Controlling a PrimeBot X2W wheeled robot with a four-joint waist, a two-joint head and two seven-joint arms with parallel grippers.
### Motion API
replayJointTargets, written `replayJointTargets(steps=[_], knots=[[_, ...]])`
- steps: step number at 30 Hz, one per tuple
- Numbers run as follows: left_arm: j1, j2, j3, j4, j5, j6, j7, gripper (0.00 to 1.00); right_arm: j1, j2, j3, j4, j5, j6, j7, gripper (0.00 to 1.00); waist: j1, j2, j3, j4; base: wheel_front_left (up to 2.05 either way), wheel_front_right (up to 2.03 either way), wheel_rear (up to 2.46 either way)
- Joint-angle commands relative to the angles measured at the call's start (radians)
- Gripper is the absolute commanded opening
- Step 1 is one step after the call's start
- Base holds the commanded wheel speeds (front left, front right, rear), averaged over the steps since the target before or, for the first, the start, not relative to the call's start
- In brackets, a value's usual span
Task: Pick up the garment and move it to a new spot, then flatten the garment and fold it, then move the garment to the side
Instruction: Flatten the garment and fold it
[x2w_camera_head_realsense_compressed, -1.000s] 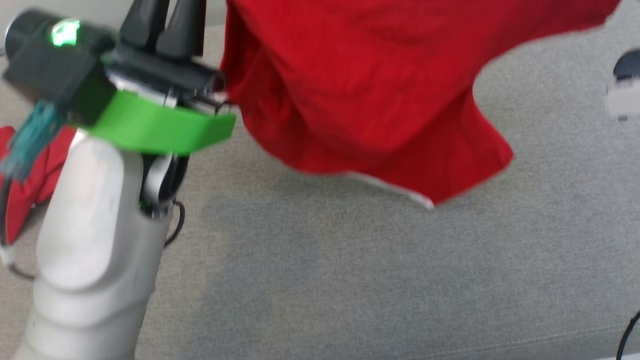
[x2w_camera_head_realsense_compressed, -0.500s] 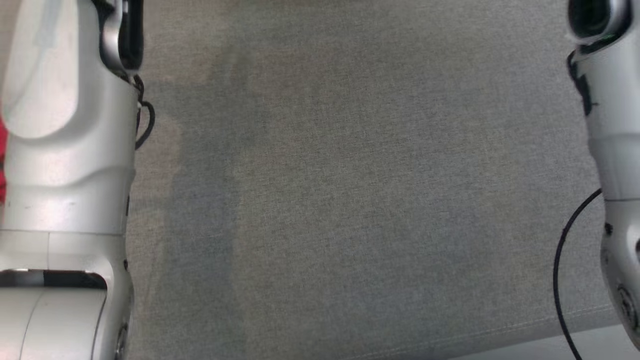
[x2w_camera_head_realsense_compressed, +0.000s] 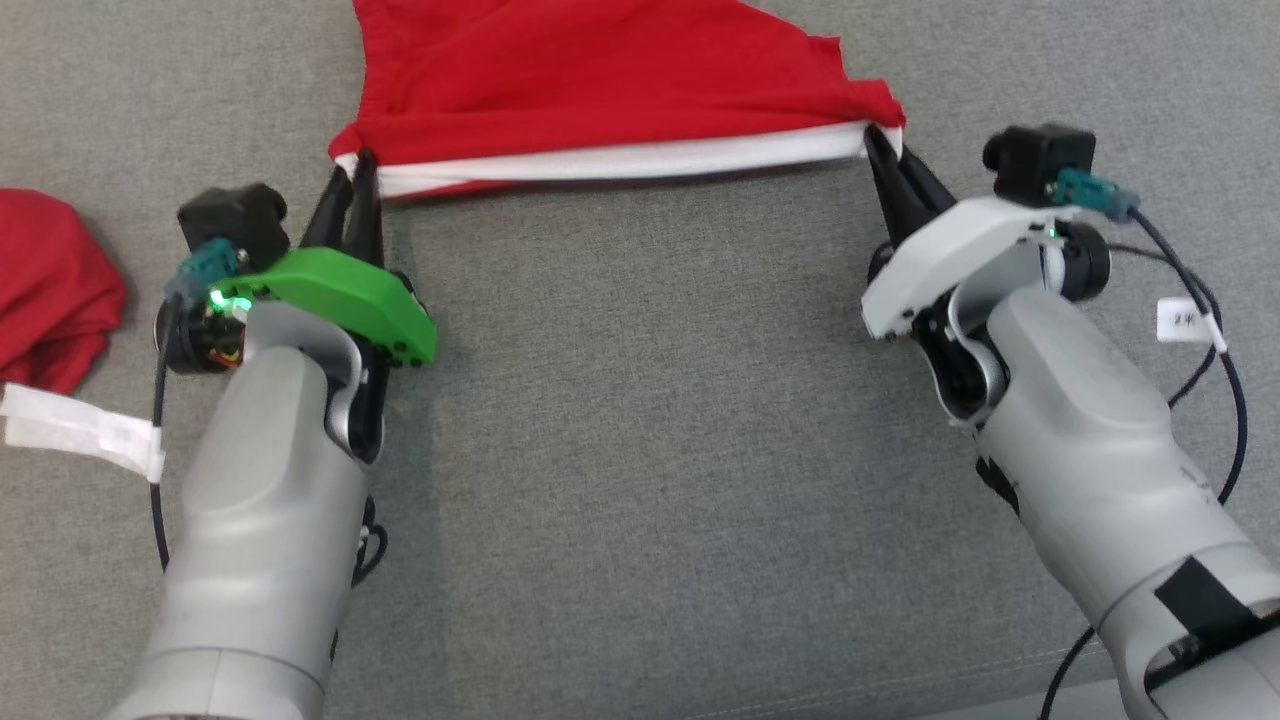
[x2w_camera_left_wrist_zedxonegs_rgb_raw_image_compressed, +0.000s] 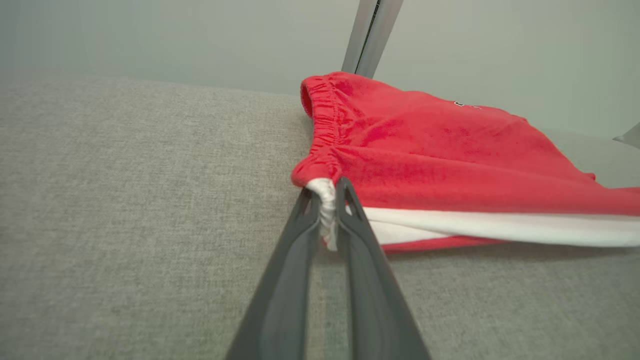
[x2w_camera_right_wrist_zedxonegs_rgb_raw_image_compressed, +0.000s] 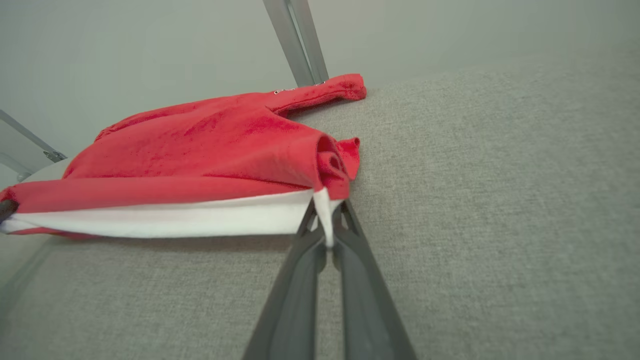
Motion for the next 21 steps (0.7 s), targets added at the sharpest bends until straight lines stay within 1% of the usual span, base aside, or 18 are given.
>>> replayJointTargets(steps=[1, 3, 6, 11, 13, 17, 21], knots=[[0.053, 0.007, -0.015, -0.030, 0.000, -0.005, 0.000, 0.00, 0.051, -0.019, 0.009, -0.017, 0.021, -0.002, -0.009, 0.00, -0.0001, 0.0000, -0.017, 0.002, 0.00, 0.00, 0.00], [0.131, 0.007, -0.027, -0.098, -0.005, -0.008, 0.000, 0.00, 0.121, -0.042, 0.013, -0.057, 0.046, -0.002, -0.013, 0.00, -0.0001, 0.0000, -0.038, 0.005, 0.00, 0.00, 0.00], [0.262, 0.008, -0.036, -0.227, -0.001, -0.012, 0.000, 0.00, 0.249, -0.082, -0.018, -0.172, 0.056, -0.002, -0.013, 0.00, -0.0001, 0.0000, -0.074, 0.008, 0.00, 0.00, 0.00], [0.475, 0.009, -0.015, -0.431, 0.015, -0.013, 0.000, 0.00, 0.471, -0.118, -0.098, -0.370, 0.012, -0.003, -0.013, 0.00, -0.0001, 0.0000, -0.143, 0.003, 0.00, 0.00, 0.00], [0.563, 0.009, -0.005, -0.503, 0.021, -0.012, 0.000, 0.00, 0.569, -0.122, -0.127, -0.437, -0.008, -0.003, -0.013, 0.00, -0.0001, 0.0000, -0.170, -0.001, 0.00, 0.00, 0.00], [0.720, 0.011, 0.012, -0.641, 0.044, 0.005, -0.001, 0.00, 0.737, -0.125, -0.201, -0.570, -0.048, -0.003, -0.013, 0.00, -0.0001, 0.0000, -0.217, -0.005, 0.00, 0.00, 0.00], [0.831, 0.022, 0.014, -0.776, 0.044, 0.031, 0.011, 0.00, 0.880, -0.103, -0.284, -0.718, -0.092, -0.005, 0.048, 0.00, -0.0001, 0.0000, -0.241, -0.004, 0.00, 0.00, 0.00]])
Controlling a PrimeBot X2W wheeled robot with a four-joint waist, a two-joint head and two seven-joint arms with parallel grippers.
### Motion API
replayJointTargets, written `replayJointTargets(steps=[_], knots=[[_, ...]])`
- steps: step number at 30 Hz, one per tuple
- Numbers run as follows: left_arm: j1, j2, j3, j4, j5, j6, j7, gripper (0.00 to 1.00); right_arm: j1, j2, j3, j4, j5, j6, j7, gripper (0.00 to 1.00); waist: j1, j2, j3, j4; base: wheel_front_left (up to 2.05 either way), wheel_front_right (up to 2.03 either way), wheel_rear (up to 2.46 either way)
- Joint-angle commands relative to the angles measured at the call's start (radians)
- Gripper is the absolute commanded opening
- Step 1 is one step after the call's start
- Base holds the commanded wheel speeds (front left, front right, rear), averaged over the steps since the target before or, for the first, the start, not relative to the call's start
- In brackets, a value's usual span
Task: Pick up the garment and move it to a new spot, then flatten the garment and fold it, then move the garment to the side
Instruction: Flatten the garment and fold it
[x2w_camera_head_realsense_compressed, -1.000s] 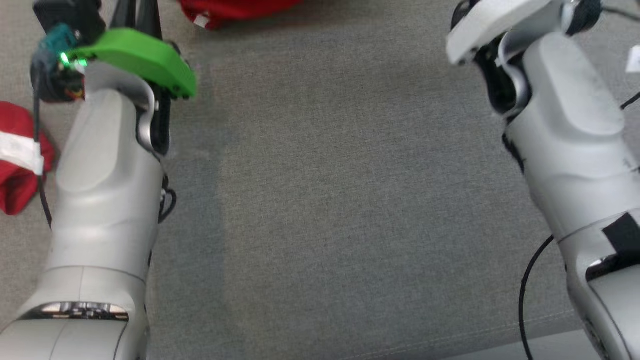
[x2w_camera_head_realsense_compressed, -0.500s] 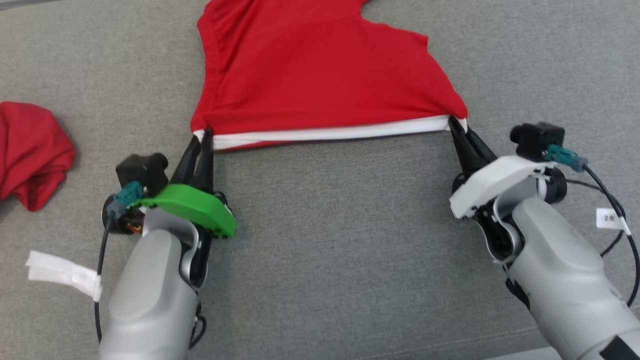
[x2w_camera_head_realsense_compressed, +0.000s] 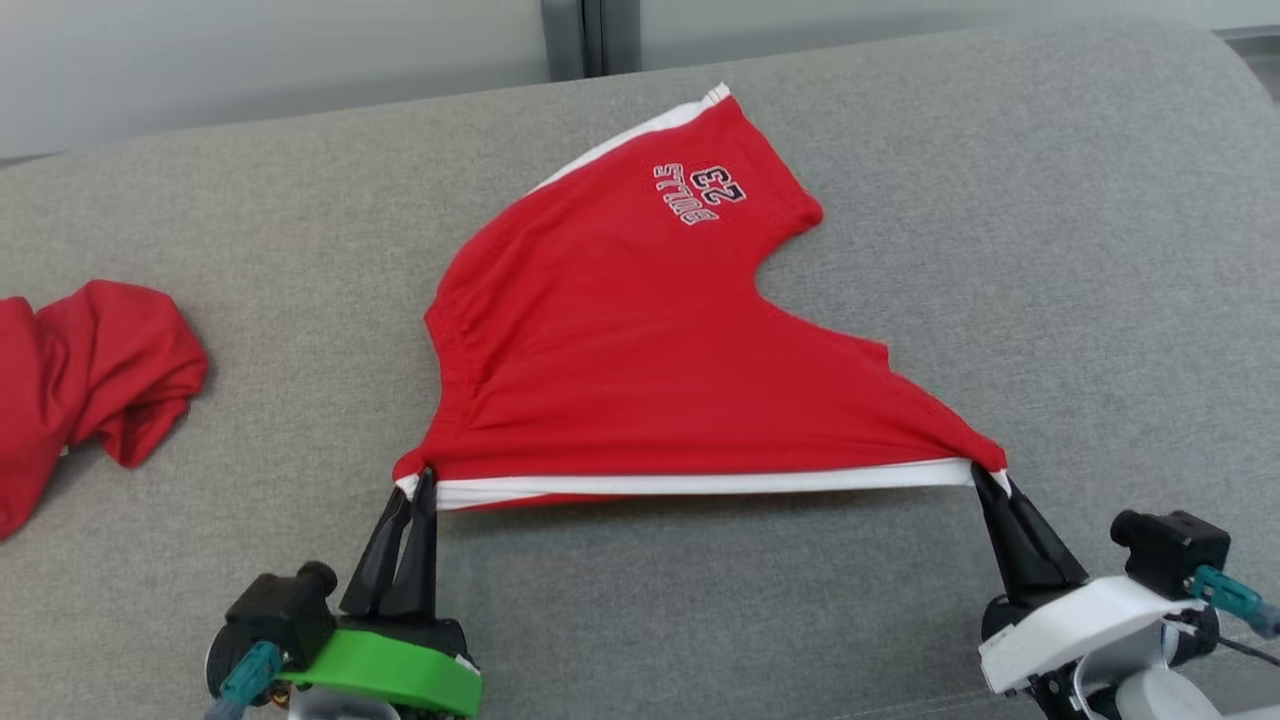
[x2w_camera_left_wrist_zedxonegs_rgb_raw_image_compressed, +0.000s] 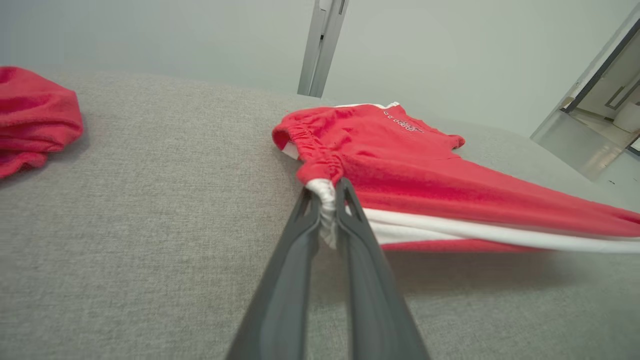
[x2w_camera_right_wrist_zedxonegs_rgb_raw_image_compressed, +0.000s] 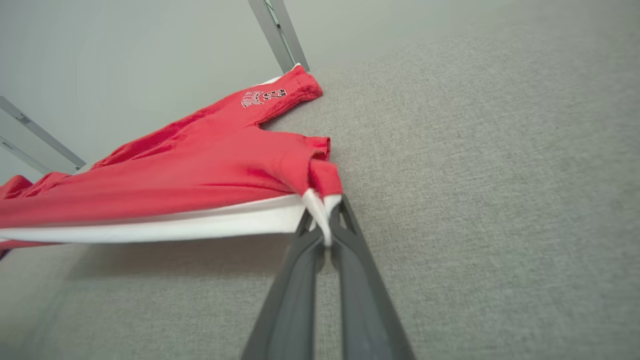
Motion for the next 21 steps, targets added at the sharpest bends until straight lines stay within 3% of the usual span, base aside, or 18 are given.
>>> replayJointTargets(steps=[1, 9, 14, 21], knots=[[0.040, 0.025, 0.026, -0.052, -0.001, 0.027, 0.009, 0.00, 0.050, -0.004, -0.054, -0.047, -0.019, -0.008, 0.023, 0.00, 0.0001, 0.0000, -0.030, -0.002, 0.00, 0.00, 0.00], [0.092, 0.034, 0.004, -0.212, -0.027, 0.047, 0.149, 0.00, 0.134, 0.061, -0.173, -0.268, -0.091, -0.009, 0.198, 0.00, 0.0001, 0.0000, -0.017, -0.003, 0.00, 0.00, 0.00], [0.016, 0.040, -0.007, -0.192, -0.066, 0.032, 0.241, 0.00, 0.039, 0.046, -0.172, -0.255, -0.085, -0.007, 0.276, 0.00, 0.0001, 0.0000, 0.030, 0.001, 0.00, 0.00, 0.00], [-0.152, 0.060, -0.006, -0.138, -0.162, 0.001, 0.359, 0.00, -0.230, -0.028, -0.125, -0.170, -0.045, -0.006, 0.424, 0.00, 0.0001, 0.0000, 0.148, 0.023, 0.00, 0.00, 0.00]])
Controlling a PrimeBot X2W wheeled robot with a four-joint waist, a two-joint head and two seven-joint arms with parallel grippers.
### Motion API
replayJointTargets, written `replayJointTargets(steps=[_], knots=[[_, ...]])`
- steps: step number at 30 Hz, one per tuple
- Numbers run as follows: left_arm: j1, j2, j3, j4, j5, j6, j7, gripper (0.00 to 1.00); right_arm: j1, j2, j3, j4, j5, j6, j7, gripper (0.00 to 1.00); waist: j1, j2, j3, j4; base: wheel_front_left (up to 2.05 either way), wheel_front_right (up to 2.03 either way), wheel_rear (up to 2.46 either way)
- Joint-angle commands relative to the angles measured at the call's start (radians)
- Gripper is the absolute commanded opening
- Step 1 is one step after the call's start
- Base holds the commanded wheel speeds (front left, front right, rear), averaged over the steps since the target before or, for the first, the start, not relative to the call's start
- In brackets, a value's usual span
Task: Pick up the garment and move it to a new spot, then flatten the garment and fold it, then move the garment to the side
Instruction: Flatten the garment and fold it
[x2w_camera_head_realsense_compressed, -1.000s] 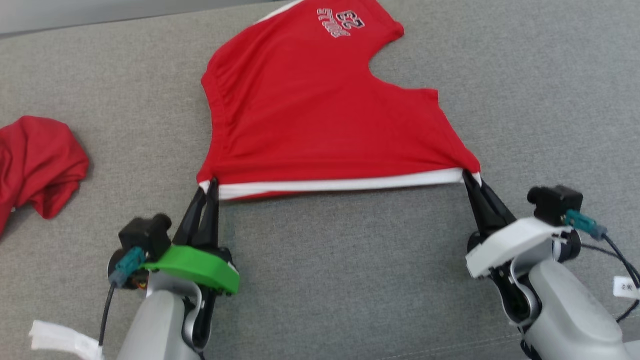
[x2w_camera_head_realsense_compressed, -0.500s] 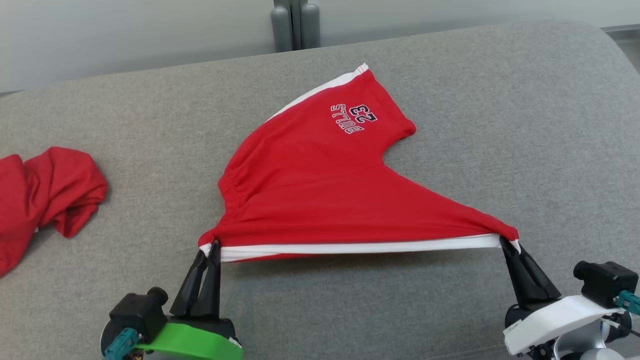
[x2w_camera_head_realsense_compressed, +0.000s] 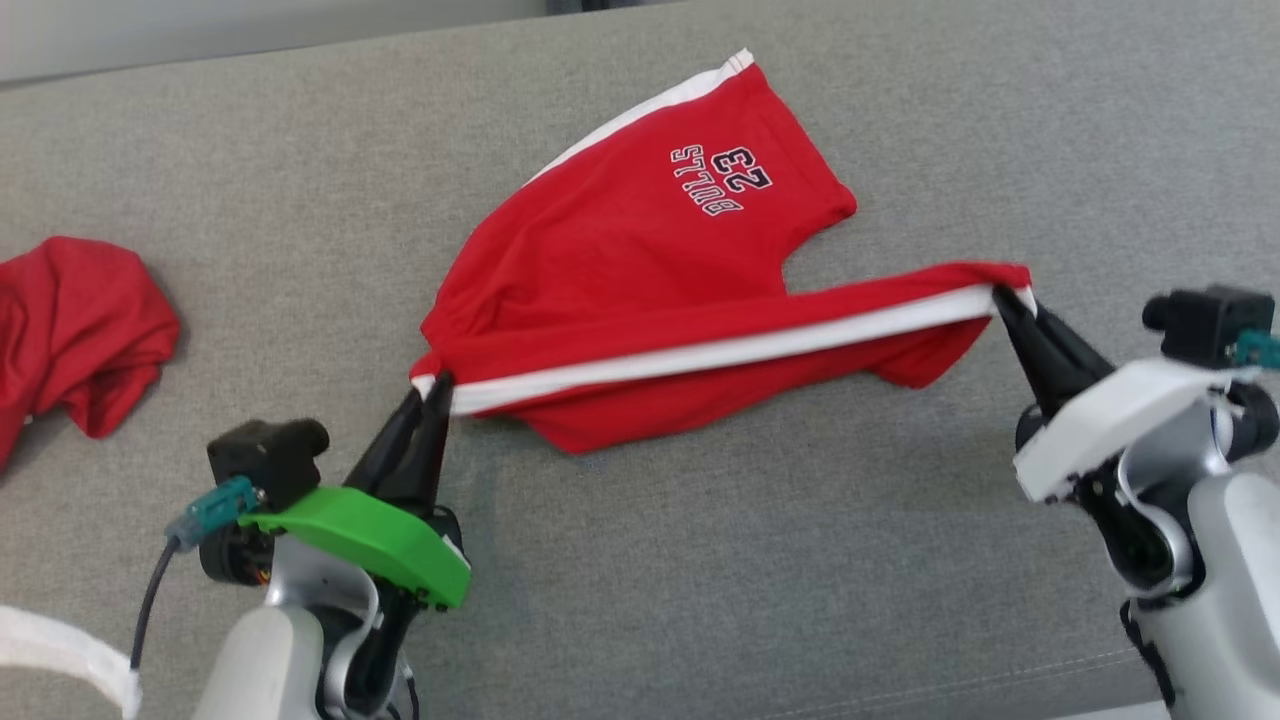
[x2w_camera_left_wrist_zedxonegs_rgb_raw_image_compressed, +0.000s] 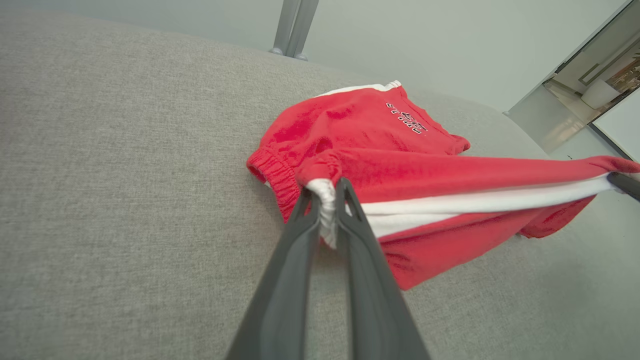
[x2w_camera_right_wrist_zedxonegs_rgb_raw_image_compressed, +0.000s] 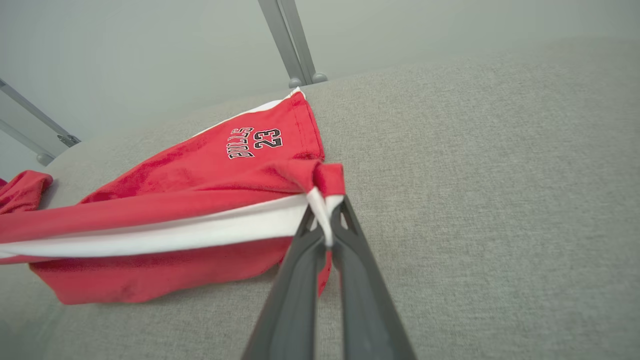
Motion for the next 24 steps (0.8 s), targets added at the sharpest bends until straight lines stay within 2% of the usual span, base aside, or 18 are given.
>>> replayJointTargets(steps=[1, 8, 18, 19, 20, 21, 22, 24], knots=[[-0.048, 0.024, 0.010, 0.011, -0.008, 0.000, 0.015, 0.00, -0.062, -0.021, 0.000, 0.022, 0.010, -0.004, 0.016, 0.00, 0.0001, 0.0000, 0.074, 0.024, 0.00, 0.00, 0.00], [-0.224, 0.023, -0.020, 0.096, -0.039, -0.015, 0.057, 0.00, -0.342, -0.085, 0.057, 0.203, 0.063, -0.004, 0.103, 0.00, 0.0001, 0.0000, 0.169, 0.100, 0.00, 0.00, 0.00], [-0.365, -0.011, -0.086, 0.195, -0.074, -0.023, 0.012, 0.00, -0.607, -0.117, 0.148, 0.457, 0.106, -0.003, 0.015, 0.00, 0.0001, 0.0000, 0.224, 0.176, 0.00, 0.00, 0.00], [-0.375, -0.013, -0.098, 0.205, -0.075, -0.025, 0.007, 0.00, -0.626, -0.115, 0.158, 0.478, 0.106, -0.003, -0.014, 0.13, 0.0001, 0.0000, 0.225, 0.178, 0.00, 0.00, 0.00], [-0.383, -0.015, -0.106, 0.212, -0.074, -0.025, -0.002, 0.34, -0.637, -0.114, 0.168, 0.495, 0.107, -0.003, -0.034, 0.45, 0.0001, 0.0000, 0.226, 0.179, 0.00, 0.00, 0.00], [-0.389, -0.017, -0.116, 0.221, -0.068, -0.026, -0.011, 0.87, -0.649, -0.112, 0.181, 0.512, 0.104, -0.003, -0.066, 1.00, 0.0001, 0.0000, 0.226, 0.180, 0.00, 0.00, 0.00], [-0.393, -0.018, -0.123, 0.226, -0.065, -0.026, -0.022, 1.00, -0.658, -0.109, 0.189, 0.524, 0.102, -0.003, -0.095, 1.00, 0.0001, 0.0000, 0.226, 0.180, 0.00, 0.00, 0.00], [-0.398, -0.018, -0.130, 0.233, -0.055, -0.026, -0.054, 1.00, -0.671, -0.105, 0.209, 0.546, 0.089, -0.003, -0.164, 1.00, 0.0001, 0.0000, 0.225, 0.178, 0.00, 0.00, 0.00]])
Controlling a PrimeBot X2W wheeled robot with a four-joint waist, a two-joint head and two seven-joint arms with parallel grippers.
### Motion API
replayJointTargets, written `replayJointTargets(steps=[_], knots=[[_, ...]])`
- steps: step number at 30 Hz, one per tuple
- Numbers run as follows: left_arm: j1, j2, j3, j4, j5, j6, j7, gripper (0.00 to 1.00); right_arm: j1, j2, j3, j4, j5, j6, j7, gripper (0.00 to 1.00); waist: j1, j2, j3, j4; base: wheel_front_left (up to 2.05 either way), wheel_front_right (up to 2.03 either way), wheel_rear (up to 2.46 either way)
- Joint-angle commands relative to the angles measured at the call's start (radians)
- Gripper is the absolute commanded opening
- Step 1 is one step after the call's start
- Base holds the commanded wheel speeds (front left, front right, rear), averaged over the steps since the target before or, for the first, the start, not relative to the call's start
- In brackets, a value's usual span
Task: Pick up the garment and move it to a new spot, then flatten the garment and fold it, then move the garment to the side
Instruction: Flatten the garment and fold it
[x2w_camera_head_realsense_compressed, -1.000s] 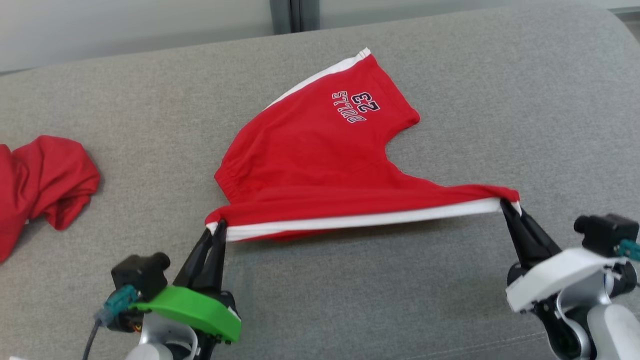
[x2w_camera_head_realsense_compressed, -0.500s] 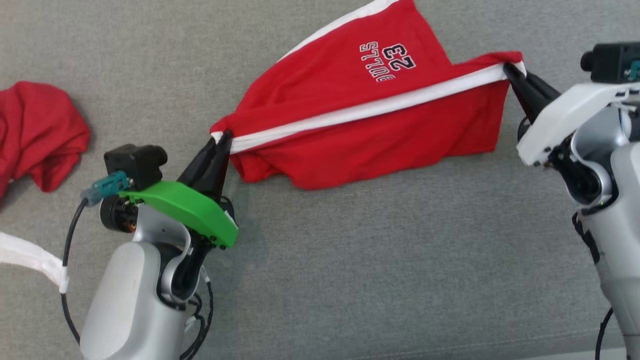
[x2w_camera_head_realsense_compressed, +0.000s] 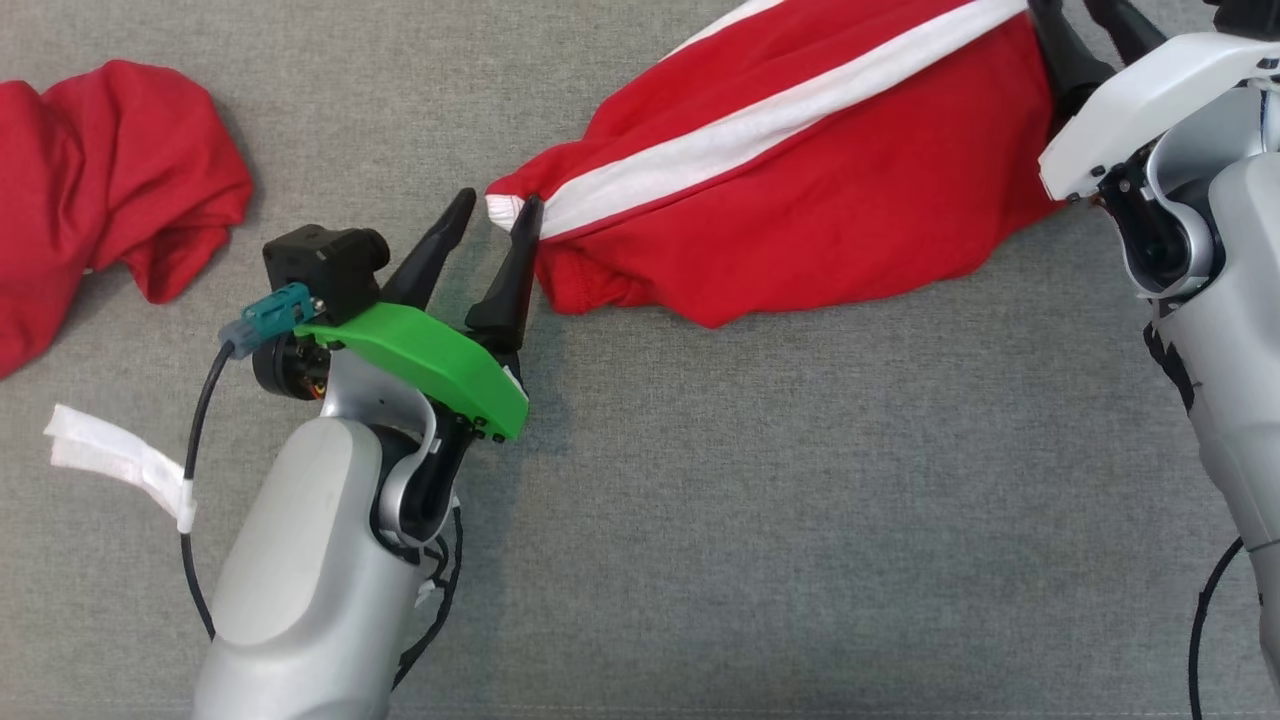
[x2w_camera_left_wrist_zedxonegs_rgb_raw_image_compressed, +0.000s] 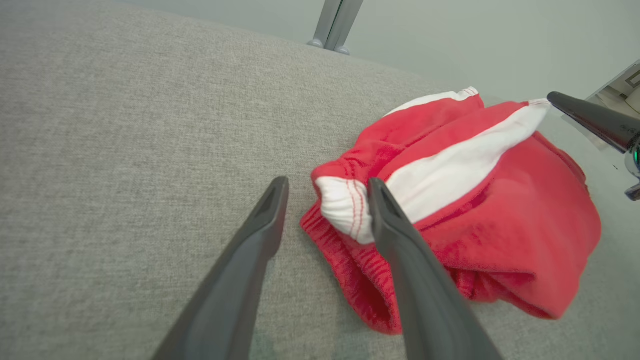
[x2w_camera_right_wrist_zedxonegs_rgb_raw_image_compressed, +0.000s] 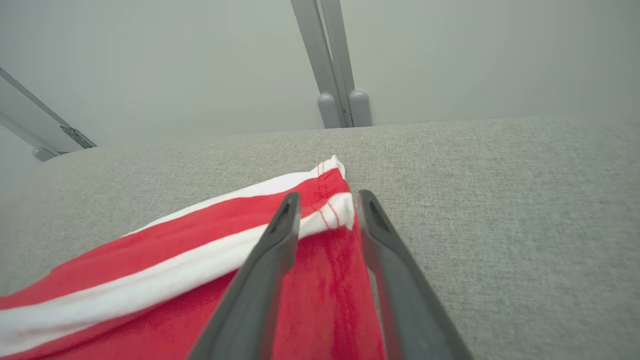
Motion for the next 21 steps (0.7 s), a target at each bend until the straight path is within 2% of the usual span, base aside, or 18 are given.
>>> replayJointTargets(steps=[1, 4, 7, 9, 12, 15, 21], knots=[[-0.018, 0.000, -0.001, 0.000, 0.019, 0.003, -0.035, 1.00, -0.015, -0.001, 0.012, 0.011, -0.017, -0.002, -0.055, 1.00, 0.0000, 0.0000, 0.003, 0.002, 0.00, 0.00, 0.00], [-0.014, 0.004, -0.001, -0.006, 0.065, 0.025, -0.116, 1.00, -0.009, -0.004, 0.039, 0.030, -0.043, -0.002, -0.163, 1.00, 0.0000, 0.0000, -0.001, -0.002, 0.00, 0.00, 0.00], [0.008, 0.013, 0.003, -0.024, 0.129, 0.068, -0.225, 1.00, 0.012, -0.019, 0.055, 0.038, -0.090, -0.002, -0.281, 1.00, 0.0000, 0.0000, -0.014, -0.009, 0.00, 0.00, 0.00], [0.029, 0.021, 0.009, -0.039, 0.167, 0.100, -0.279, 1.00, 0.033, -0.021, 0.047, 0.021, -0.120, -0.002, -0.317, 1.00, 0.0000, 0.0000, -0.026, -0.017, 0.00, 0.00, 0.00], [0.058, 0.032, 0.027, -0.073, 0.216, 0.144, -0.317, 1.00, 0.084, -0.011, 0.008, -0.033, -0.156, -0.002, -0.333, 1.00, 0.0000, 0.0000, -0.048, -0.035, 0.00, 0.00, 0.00], [0.103, 0.047, 0.053, -0.112, 0.248, 0.173, -0.330, 1.00, 0.174, 0.014, -0.058, -0.155, -0.203, -0.002, -0.333, 1.00, 0.0000, 0.0000, -0.075, -0.062, 0.00, 0.00, 0.00], [0.192, 0.076, 0.105, -0.163, 0.287, 0.191, -0.331, 1.00, 0.377, 0.068, -0.147, -0.345, -0.265, -0.002, -0.333, 1.00, 0.0000, 0.0000, -0.125, -0.111, 0.00, 0.00, 0.00]])
